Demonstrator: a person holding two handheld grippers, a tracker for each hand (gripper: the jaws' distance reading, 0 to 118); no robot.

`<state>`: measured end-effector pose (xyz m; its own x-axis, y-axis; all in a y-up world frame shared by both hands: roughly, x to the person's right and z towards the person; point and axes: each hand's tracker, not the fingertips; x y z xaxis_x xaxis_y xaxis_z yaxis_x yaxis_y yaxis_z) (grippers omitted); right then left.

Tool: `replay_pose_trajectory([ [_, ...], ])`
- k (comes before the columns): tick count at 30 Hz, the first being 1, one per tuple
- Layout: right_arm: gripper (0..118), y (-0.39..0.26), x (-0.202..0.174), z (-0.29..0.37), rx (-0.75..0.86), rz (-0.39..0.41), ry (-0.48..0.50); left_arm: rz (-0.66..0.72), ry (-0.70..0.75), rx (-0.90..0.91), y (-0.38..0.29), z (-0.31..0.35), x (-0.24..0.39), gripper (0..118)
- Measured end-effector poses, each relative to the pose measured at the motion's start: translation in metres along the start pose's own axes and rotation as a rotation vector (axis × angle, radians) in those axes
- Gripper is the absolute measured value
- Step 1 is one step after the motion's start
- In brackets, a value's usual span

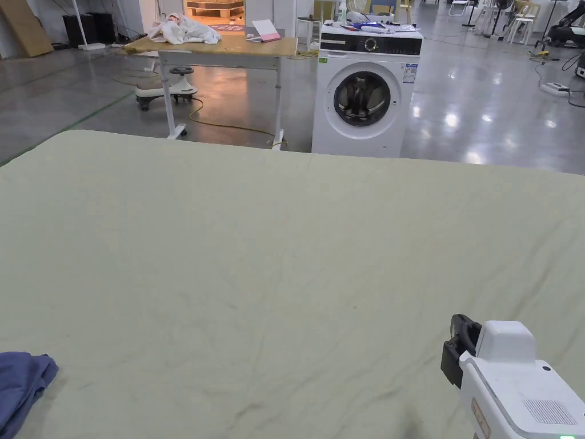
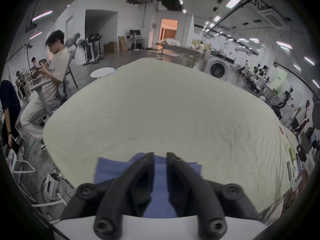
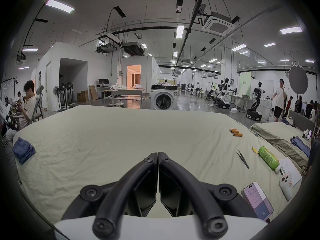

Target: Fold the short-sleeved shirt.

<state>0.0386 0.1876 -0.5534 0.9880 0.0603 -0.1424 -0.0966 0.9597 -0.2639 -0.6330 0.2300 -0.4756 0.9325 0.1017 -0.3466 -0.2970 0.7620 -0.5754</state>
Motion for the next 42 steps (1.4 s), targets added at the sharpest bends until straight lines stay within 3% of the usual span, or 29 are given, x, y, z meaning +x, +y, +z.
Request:
replay_pose_trajectory([
  [3,0,0.0,-0.001,0.001,0.0,-0.004,0.007,0.002,-0.024,0.039,-0.022,-0.016,0.029,0],
  [19,0,0.009,-0.004,0.006,0.038,-0.049,-0.023,-0.226,-0.133,0.412,-0.068,0.001,0.248,0],
  [23,0,0.015,-0.007,0.007,0.054,-0.055,-0.038,-0.213,-0.177,0.459,-0.064,0.01,0.285,0],
  [33,0,0.025,-0.012,0.006,0.092,-0.04,-0.078,-0.229,-0.187,0.552,-0.055,0.024,0.314,0],
  [42,0,0.026,-0.023,0.011,0.121,-0.02,-0.075,-0.261,-0.096,0.603,-0.058,0.026,0.316,0],
])
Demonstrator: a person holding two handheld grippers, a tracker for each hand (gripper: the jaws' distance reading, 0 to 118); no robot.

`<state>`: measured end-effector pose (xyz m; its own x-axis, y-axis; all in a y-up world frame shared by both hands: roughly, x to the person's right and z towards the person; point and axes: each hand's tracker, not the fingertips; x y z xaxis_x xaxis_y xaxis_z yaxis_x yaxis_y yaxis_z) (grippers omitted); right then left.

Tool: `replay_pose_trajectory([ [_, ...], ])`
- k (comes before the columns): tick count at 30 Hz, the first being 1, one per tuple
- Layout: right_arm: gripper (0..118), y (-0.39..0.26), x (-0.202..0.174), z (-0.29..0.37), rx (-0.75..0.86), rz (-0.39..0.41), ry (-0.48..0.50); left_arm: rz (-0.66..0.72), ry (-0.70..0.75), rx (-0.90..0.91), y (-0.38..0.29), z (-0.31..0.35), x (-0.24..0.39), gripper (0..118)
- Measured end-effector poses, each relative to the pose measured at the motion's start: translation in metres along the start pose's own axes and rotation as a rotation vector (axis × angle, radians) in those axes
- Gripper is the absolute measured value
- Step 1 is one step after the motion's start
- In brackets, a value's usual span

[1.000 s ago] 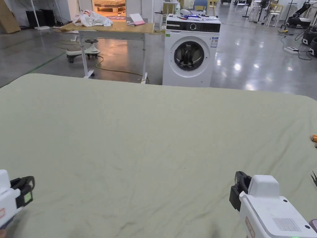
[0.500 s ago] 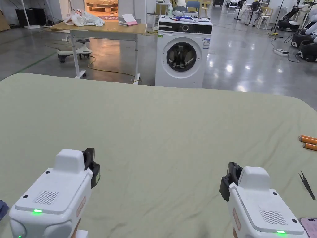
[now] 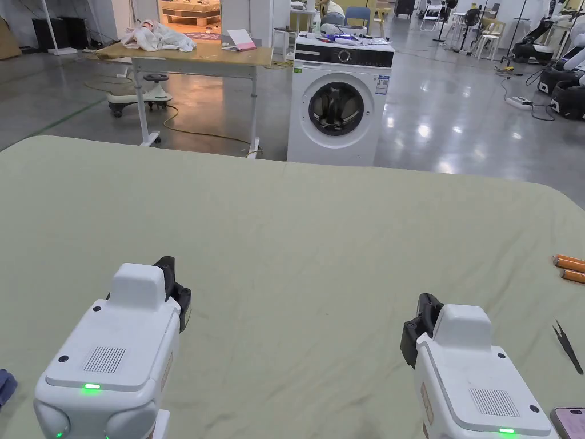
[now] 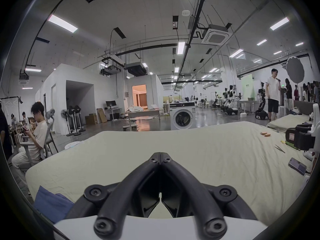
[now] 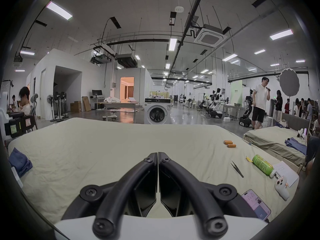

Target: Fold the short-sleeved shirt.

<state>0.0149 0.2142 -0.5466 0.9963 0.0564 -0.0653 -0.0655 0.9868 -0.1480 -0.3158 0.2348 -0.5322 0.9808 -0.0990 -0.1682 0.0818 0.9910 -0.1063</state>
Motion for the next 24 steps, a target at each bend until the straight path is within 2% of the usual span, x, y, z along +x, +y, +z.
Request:
replay_pose_trajectory([
  [3,0,0.0017,-0.0017,0.0004,0.006,0.002,0.005,0.039,-0.007,0.0,0.0007,0.0014,-0.001,0],
  [8,0,0.0038,-0.0031,0.001,0.015,0.005,0.012,0.002,-0.007,0.0,0.0011,0.0059,0.0045,0],
  [17,2,0.0006,-0.0048,0.0017,0.014,-0.013,0.025,0.021,-0.015,-0.003,0.001,0.0083,0.0062,3],
  [18,13,0.0004,-0.0054,0.0014,0.014,-0.008,0.02,0.022,-0.014,-0.003,0.0015,0.0081,0.0061,13],
  [19,27,-0.0001,-0.0052,0.0012,0.011,-0.007,0.019,0.023,-0.012,-0.004,0.002,0.0079,0.0064,22],
  [21,65,-0.0012,-0.0061,-0.0001,0.006,0.002,0.016,0.029,-0.019,-0.005,0.0031,0.0077,0.0062,38],
  [23,70,-0.0034,-0.0066,0.0001,0.018,0.006,0.01,0.03,-0.02,0.001,0.0037,0.0074,0.0073,49],
  [24,70,-0.0042,-0.007,0.0001,0.027,0.012,0.003,0.024,-0.014,0.003,0.0037,0.0071,0.0086,58],
])
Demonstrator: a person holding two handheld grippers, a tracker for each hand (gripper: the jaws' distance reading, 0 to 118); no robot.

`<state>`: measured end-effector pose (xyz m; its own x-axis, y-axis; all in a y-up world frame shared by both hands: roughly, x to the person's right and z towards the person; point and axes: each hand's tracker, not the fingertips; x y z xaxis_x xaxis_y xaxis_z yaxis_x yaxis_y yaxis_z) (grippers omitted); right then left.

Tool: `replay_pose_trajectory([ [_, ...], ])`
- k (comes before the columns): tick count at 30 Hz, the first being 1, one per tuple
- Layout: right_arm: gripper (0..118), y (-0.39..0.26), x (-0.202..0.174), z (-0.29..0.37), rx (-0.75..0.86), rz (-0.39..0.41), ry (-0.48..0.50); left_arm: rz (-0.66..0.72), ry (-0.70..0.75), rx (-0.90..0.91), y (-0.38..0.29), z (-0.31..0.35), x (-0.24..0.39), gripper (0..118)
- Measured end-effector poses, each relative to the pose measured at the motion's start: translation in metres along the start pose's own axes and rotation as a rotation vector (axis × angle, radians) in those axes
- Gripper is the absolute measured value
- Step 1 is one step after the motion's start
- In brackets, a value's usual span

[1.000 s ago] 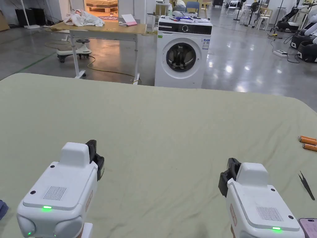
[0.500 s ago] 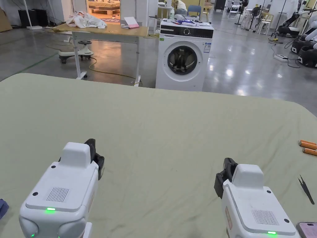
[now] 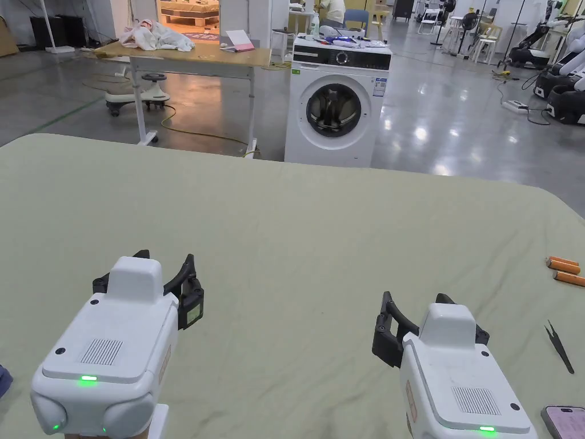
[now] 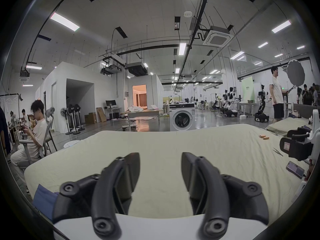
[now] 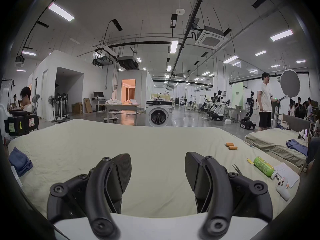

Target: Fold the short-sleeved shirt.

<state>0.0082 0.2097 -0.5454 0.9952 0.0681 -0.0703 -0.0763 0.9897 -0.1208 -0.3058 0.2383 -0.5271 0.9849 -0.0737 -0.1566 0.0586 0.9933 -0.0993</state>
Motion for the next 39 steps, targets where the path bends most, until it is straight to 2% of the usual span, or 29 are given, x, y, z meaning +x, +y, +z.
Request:
replay_pose_trajectory([
  [2,79,-0.002,-0.001,-0.001,0.016,0.011,-0.013,-0.012,0.017,0.006,-0.001,-0.001,0.001,70],
  [3,88,-0.002,-0.001,-0.002,0.017,0.011,-0.016,-0.015,0.016,0.011,-0.001,-0.001,0.001,75],
  [5,95,-0.002,0.0,-0.003,0.013,0.006,-0.021,-0.024,0.015,0.006,-0.002,-0.002,0.001,80],
  [10,96,-0.001,0.002,-0.004,0.021,-0.013,-0.025,-0.02,0.011,0.007,-0.006,-0.005,-0.001,84],
  [12,97,0.001,0.003,-0.004,0.02,-0.018,-0.024,-0.002,0.016,0.01,-0.007,-0.005,-0.002,91],
  [16,100,0.004,0.008,-0.005,0.018,-0.068,0.0,0.047,0.009,0.008,-0.008,-0.006,-0.009,95],
  [24,102,0.01,0.007,-0.016,-0.024,-0.066,-0.073,0.048,0.028,-0.002,-0.008,-0.008,-0.012,105],
  [28,102,0.012,0.006,-0.021,-0.053,-0.087,-0.114,0.051,0.019,0.003,-0.008,-0.008,-0.014,106],
  [39,102,0.03,0.004,-0.023,-0.149,-0.183,-0.08,0.036,-0.018,0.002,-0.003,-0.009,-0.014,109],
])
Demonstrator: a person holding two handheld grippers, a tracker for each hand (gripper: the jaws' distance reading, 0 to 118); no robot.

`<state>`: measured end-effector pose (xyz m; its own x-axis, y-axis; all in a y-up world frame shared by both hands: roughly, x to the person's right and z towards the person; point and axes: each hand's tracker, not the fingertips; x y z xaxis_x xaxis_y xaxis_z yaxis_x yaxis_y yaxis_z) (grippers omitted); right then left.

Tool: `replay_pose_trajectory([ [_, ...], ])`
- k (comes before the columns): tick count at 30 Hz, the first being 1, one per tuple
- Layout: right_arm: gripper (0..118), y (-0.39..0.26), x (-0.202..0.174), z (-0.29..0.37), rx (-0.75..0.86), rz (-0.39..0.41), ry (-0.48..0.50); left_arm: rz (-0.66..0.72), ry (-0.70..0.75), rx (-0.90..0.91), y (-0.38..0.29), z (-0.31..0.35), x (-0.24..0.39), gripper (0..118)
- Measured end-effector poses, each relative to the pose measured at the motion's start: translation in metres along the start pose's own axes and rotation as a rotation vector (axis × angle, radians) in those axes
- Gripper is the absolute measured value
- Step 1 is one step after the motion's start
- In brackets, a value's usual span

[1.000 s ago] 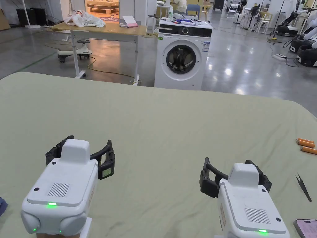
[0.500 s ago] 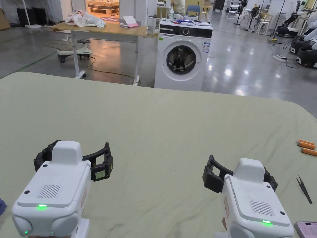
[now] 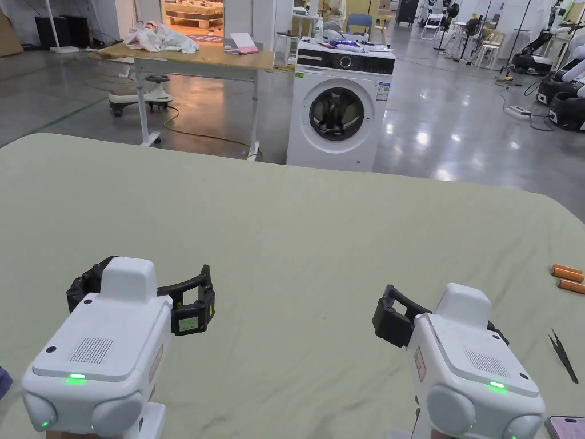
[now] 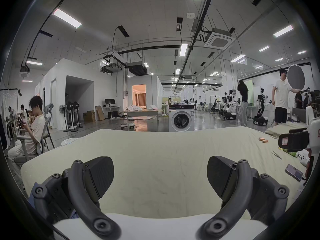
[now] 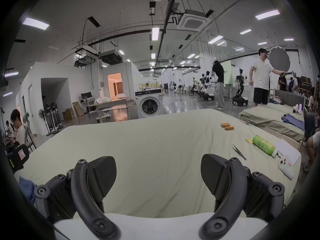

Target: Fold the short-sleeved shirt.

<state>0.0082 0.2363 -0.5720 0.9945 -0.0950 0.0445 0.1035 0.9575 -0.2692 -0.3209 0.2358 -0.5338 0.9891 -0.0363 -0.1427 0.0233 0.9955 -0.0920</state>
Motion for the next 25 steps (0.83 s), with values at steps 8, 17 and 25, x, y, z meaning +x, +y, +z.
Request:
replay_pose_trajectory([
  [8,102,0.004,-0.012,-0.004,-0.07,0.009,-0.04,0.016,-0.024,-0.004,0.001,0.0,0.002,109],
  [17,102,0.005,-0.018,-0.007,-0.067,0.058,-0.032,-0.052,0.01,0.0,-0.005,-0.002,0.004,109],
  [25,102,0.002,-0.015,-0.013,-0.064,0.072,-0.059,-0.071,0.032,-0.004,-0.006,-0.002,0.003,109],
])
